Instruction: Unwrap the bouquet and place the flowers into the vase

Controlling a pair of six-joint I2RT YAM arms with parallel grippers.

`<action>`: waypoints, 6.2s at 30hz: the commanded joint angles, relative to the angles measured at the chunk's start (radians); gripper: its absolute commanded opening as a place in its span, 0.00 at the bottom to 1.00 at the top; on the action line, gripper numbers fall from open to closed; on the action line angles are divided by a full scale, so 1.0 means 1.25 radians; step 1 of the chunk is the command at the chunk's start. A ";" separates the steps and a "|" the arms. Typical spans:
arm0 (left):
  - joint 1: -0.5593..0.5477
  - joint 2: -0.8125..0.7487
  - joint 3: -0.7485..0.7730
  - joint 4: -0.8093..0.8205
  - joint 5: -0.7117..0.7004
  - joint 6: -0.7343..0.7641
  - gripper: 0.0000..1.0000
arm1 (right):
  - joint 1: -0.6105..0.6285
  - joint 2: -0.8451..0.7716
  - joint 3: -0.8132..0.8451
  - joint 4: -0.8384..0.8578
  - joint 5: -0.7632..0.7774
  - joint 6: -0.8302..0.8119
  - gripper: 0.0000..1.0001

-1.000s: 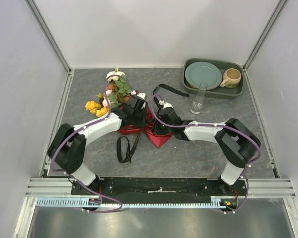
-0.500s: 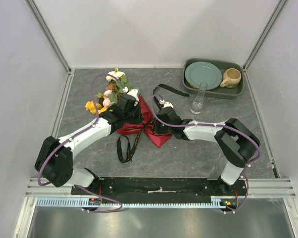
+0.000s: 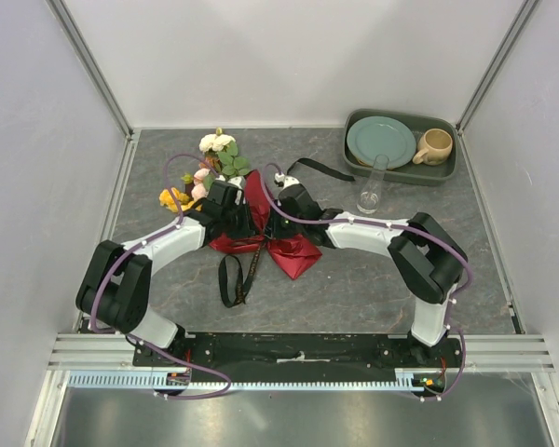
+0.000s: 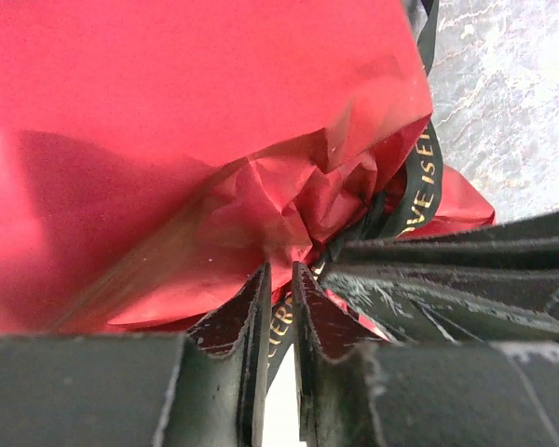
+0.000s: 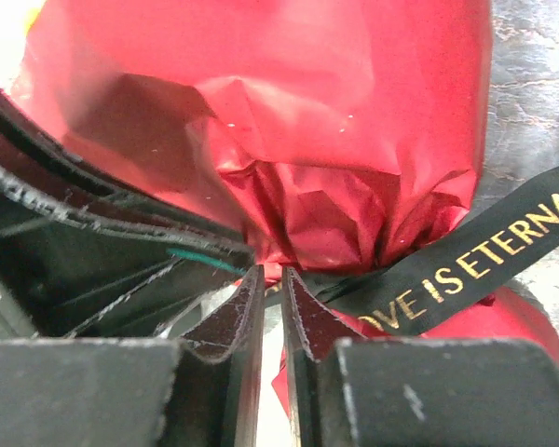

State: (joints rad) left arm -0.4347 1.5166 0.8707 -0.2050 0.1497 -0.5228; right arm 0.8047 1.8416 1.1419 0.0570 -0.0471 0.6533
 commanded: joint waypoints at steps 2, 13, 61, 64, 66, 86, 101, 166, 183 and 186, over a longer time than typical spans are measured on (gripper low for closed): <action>-0.003 0.000 -0.023 0.062 0.041 -0.030 0.22 | 0.024 0.031 0.055 -0.102 0.085 -0.038 0.22; -0.003 0.020 -0.042 0.092 0.051 -0.037 0.22 | 0.068 0.057 0.110 -0.179 0.190 -0.075 0.30; -0.004 0.005 -0.108 0.137 0.110 -0.046 0.36 | 0.054 0.034 0.083 -0.096 0.108 -0.044 0.35; -0.006 0.008 -0.108 0.136 0.110 -0.044 0.36 | 0.056 0.048 0.093 -0.097 0.091 -0.045 0.34; -0.004 0.005 -0.110 0.136 0.108 -0.046 0.36 | 0.059 0.039 0.085 -0.085 0.088 -0.048 0.36; -0.004 -0.003 -0.128 0.138 0.080 -0.054 0.38 | 0.068 0.044 0.123 -0.130 0.126 -0.085 0.06; 0.031 0.021 -0.122 0.120 0.035 -0.062 0.37 | 0.068 -0.105 0.061 -0.095 0.039 -0.016 0.00; 0.074 -0.019 -0.087 0.072 0.037 -0.074 0.38 | 0.073 0.111 0.180 -0.087 -0.004 -0.082 0.20; 0.074 -0.022 -0.090 0.071 0.032 -0.073 0.38 | 0.073 0.153 0.175 -0.112 0.030 -0.115 0.25; 0.075 -0.014 -0.092 0.071 0.031 -0.074 0.38 | 0.084 0.160 0.179 -0.123 0.056 -0.131 0.26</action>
State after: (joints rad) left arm -0.3389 1.4807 0.7620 -0.1417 0.1841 -0.5907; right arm 0.8925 2.0167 1.3560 -0.1059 -0.0341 0.5247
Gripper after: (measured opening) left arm 0.382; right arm 0.256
